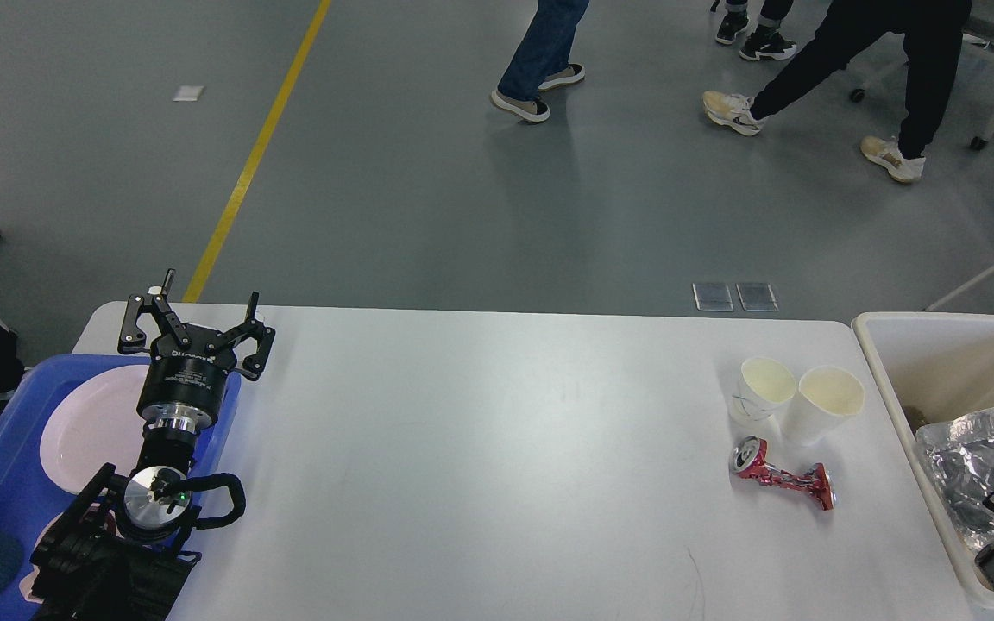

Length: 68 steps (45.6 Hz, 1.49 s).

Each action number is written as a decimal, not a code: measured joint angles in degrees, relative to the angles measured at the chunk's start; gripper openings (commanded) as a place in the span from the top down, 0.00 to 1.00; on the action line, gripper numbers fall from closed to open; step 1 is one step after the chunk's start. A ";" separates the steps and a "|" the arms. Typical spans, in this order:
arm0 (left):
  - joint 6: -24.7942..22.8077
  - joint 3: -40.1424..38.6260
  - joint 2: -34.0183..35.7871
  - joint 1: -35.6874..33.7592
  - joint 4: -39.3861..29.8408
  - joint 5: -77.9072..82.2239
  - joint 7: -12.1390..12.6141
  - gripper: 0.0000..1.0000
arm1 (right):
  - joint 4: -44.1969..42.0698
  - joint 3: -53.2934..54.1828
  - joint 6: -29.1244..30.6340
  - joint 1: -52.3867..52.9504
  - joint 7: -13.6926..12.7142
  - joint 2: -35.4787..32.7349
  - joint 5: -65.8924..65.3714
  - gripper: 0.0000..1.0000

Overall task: Tidy desktop
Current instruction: 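Raise the right gripper out of the bin above the cups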

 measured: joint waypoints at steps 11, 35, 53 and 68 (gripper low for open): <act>0.00 0.00 0.00 0.00 0.00 0.00 0.00 0.04 | -0.01 -0.24 -0.03 -0.08 0.10 -0.15 -0.07 0.00; 0.00 0.00 0.00 0.03 0.00 0.00 0.05 0.04 | 7.97 -2.58 4.53 8.84 0.04 -5.05 -0.91 0.00; 0.00 0.00 0.00 0.00 0.00 0.00 0.04 0.04 | 40.35 -22.32 18.43 42.34 -0.09 -14.36 -1.14 0.00; 0.00 0.00 0.00 0.02 0.00 -0.02 0.04 0.04 | 54.13 -34.62 45.02 76.31 -0.10 -9.18 -0.98 0.00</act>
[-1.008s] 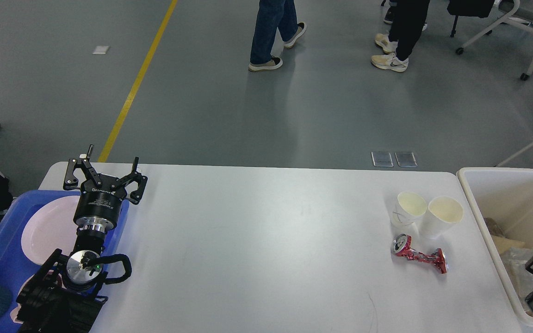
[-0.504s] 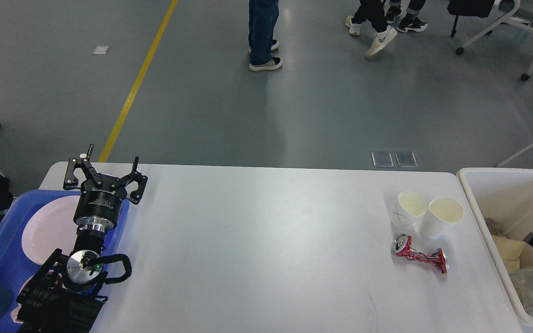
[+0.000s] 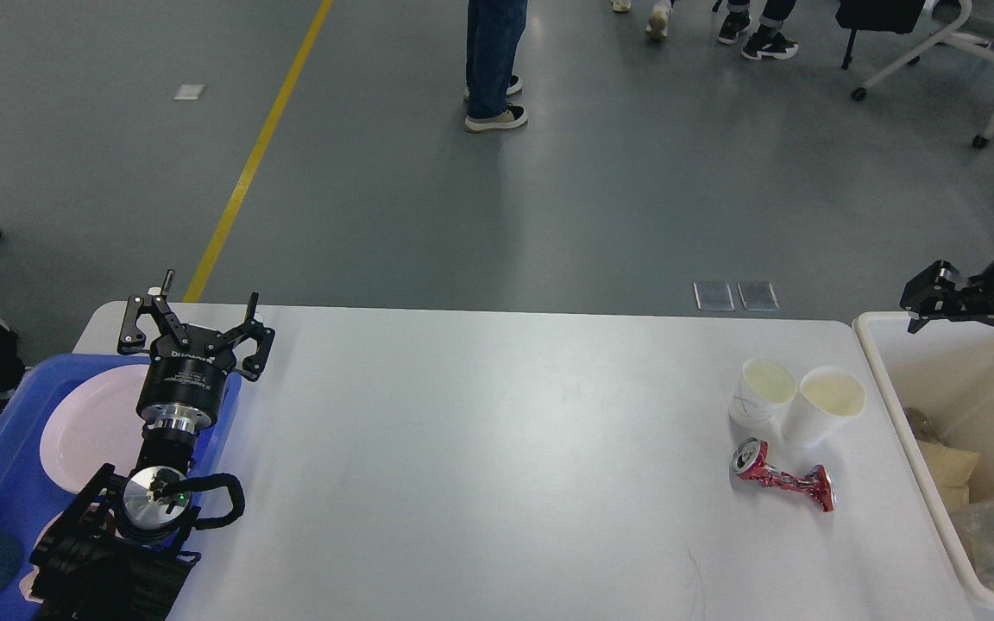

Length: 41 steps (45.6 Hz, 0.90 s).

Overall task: Tidy desktop
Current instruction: 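Raise the right gripper out of the bin above the cups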

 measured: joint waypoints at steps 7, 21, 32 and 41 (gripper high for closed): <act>0.00 0.00 0.00 0.06 0.00 0.02 0.00 0.04 | 3.64 -0.23 14.27 11.33 -0.05 3.51 -0.02 0.00; 0.00 0.00 0.00 0.07 0.00 0.02 0.00 0.04 | 28.29 1.88 18.62 33.31 -0.29 8.89 -0.21 0.00; 0.00 0.00 0.00 0.01 0.02 0.02 -0.01 0.04 | 35.90 2.72 17.73 39.74 -0.72 8.96 0.13 0.00; 0.00 0.00 0.00 -0.02 0.02 0.01 -0.04 0.04 | 36.46 3.21 17.64 39.13 -0.36 9.24 1.48 0.00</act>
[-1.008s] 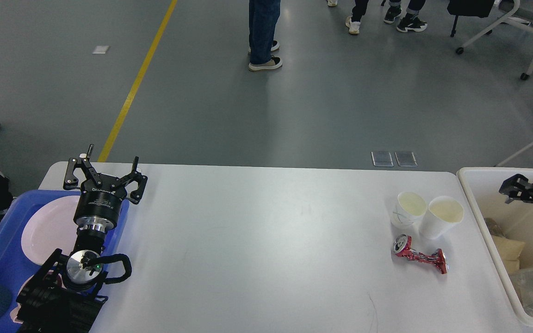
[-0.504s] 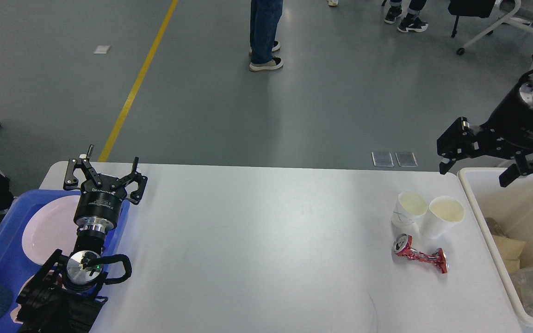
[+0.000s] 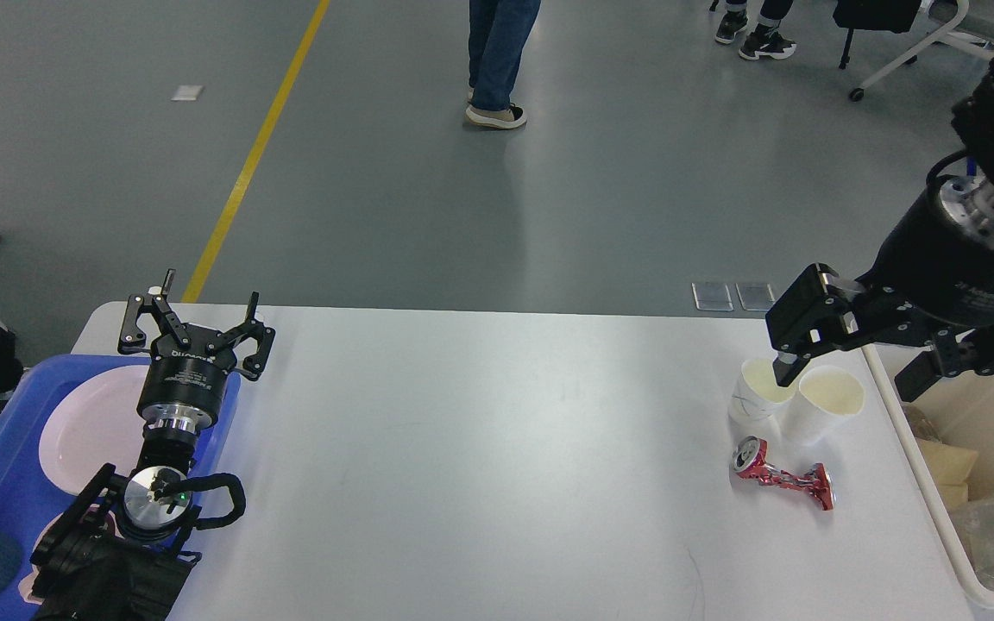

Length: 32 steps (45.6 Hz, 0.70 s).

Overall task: Tidy desktop
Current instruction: 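Raise the right gripper out of the bin above the cups, then lower the right gripper onto the red crushed can and grasp it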

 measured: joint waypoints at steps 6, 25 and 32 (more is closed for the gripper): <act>0.00 0.00 0.00 0.00 0.00 0.00 0.00 0.04 | 0.09 0.33 0.08 -0.03 0.06 0.06 0.14 0.00; 0.00 0.00 0.00 0.08 -0.02 0.00 0.11 0.04 | -3.03 -2.08 -15.93 -10.27 -0.43 -1.81 9.92 0.00; 0.00 0.00 0.00 0.08 -0.02 0.00 0.11 0.04 | -3.12 -3.11 -24.48 -17.74 -0.58 -1.64 24.44 0.00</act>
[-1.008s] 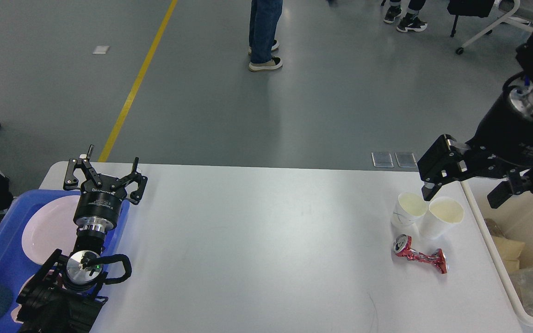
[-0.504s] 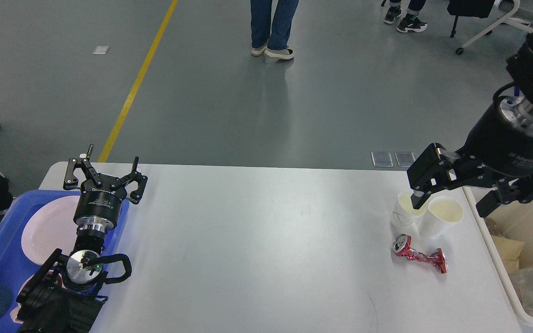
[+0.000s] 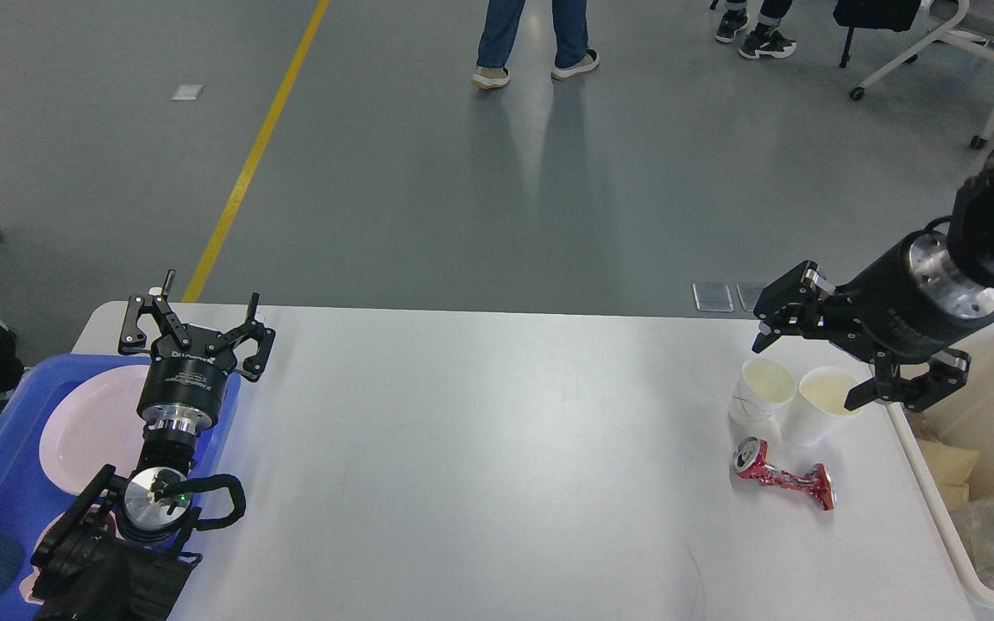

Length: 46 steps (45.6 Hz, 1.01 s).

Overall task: Tidy desktop
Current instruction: 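Lower the right gripper onto the red crushed can and grasp it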

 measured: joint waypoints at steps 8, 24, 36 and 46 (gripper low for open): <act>0.00 0.00 0.00 0.00 0.00 0.00 0.00 0.04 | -0.20 0.13 -9.75 -8.47 0.03 -0.31 15.06 0.00; 0.00 0.00 0.00 0.00 0.00 0.00 -0.01 0.04 | -10.79 10.75 -22.18 -31.67 0.58 -0.66 25.83 0.00; 0.00 0.00 0.00 0.00 0.00 0.00 -0.01 0.04 | -26.43 15.35 -22.80 -47.56 0.05 0.49 26.06 0.00; 0.00 0.00 0.00 0.00 0.00 0.00 -0.06 0.04 | -36.41 16.55 -22.83 -55.63 -0.28 0.81 26.11 0.00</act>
